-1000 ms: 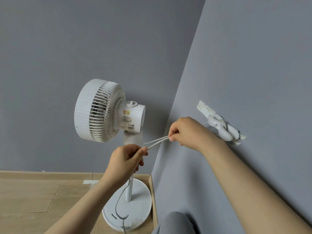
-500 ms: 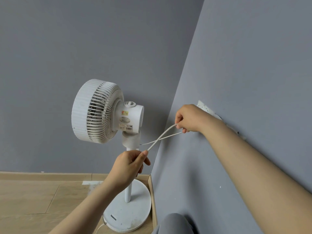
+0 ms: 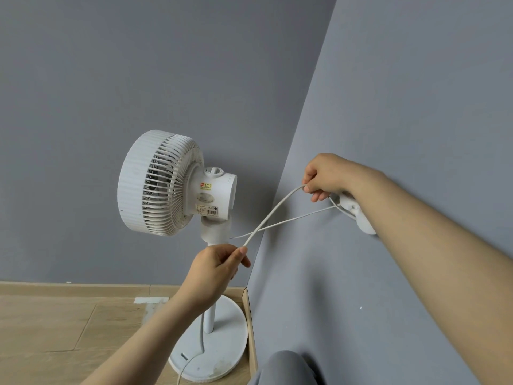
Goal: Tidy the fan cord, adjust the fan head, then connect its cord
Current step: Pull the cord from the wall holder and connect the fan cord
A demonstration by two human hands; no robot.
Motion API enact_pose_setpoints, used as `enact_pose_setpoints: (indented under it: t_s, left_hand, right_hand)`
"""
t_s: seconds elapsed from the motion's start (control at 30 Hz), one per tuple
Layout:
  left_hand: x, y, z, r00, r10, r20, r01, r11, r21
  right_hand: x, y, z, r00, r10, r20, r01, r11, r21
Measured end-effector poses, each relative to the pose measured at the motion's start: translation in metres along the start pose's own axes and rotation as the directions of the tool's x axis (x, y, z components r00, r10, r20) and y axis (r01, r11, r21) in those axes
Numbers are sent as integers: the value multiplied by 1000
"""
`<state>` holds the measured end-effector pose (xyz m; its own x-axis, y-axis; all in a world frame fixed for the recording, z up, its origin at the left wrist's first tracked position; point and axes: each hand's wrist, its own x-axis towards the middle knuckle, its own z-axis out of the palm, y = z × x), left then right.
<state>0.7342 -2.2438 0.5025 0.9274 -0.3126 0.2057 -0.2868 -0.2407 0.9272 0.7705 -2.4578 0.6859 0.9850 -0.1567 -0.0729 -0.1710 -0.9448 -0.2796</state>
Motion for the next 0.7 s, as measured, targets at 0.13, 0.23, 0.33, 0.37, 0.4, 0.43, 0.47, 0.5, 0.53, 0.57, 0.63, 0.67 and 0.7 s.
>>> enact_pose_setpoints:
  t_s: [0.13, 0.23, 0.33, 0.37, 0.4, 0.43, 0.47, 0.5, 0.53, 0.57, 0.63, 0.67, 0.7]
  left_hand:
    - [0, 4, 1, 1000, 20, -9, -20, 1000, 21]
    - [1, 7, 2, 1000, 31, -6, -31, 999, 15]
    - [1, 13, 3, 999, 48, -1, -48, 999, 7]
    - [2, 16, 4, 999, 54, 0, -54, 999, 2]
    - [2, 18, 5, 998, 58, 1, -58, 998, -5]
    - [2, 21, 6, 998, 60, 2, -60, 998, -16]
    - [2, 23, 7, 998, 61, 3, -61, 998, -25]
    - [2, 26, 8, 998, 62, 3, -62, 998, -32]
    - [2, 28, 8, 998, 63, 2, -63, 997, -36]
    - [3, 30, 9, 998, 65, 2, -65, 997, -36]
    - [2, 32, 9, 997, 71, 0, -71, 997, -34]
    - [2, 33, 9, 997, 74, -2, -74, 997, -33]
    - [1, 33, 9, 997, 74, -5, -74, 997, -31]
  right_hand:
    - [0, 1, -5, 1000, 27, 1, -27, 1000, -15]
    - [0, 5, -14, 998, 55, -26, -56, 998, -14]
    - [-3, 6, -19, 996, 72, -58, -72, 997, 0]
    - [-3, 6, -21, 994, 79, -69, -79, 997, 2]
    - [-5, 6, -22, 993, 91, -79, -91, 996, 4]
    - [-6, 5, -24, 991, 102, -88, -102, 995, 5]
    - [-8, 5, -26, 989, 114, -95, -113, 994, 13]
    - [-10, 5, -29, 987, 120, -104, -118, 993, 27]
    - [-13, 4, -31, 986, 126, -109, -122, 991, 47]
    - [-16, 4, -34, 985, 130, -112, -123, 990, 68]
    - [-22, 3, -39, 985, 135, -112, -123, 986, 108]
    - [-27, 3, -40, 984, 136, -113, -122, 984, 126]
    - [-31, 3, -42, 984, 133, -117, -116, 983, 141]
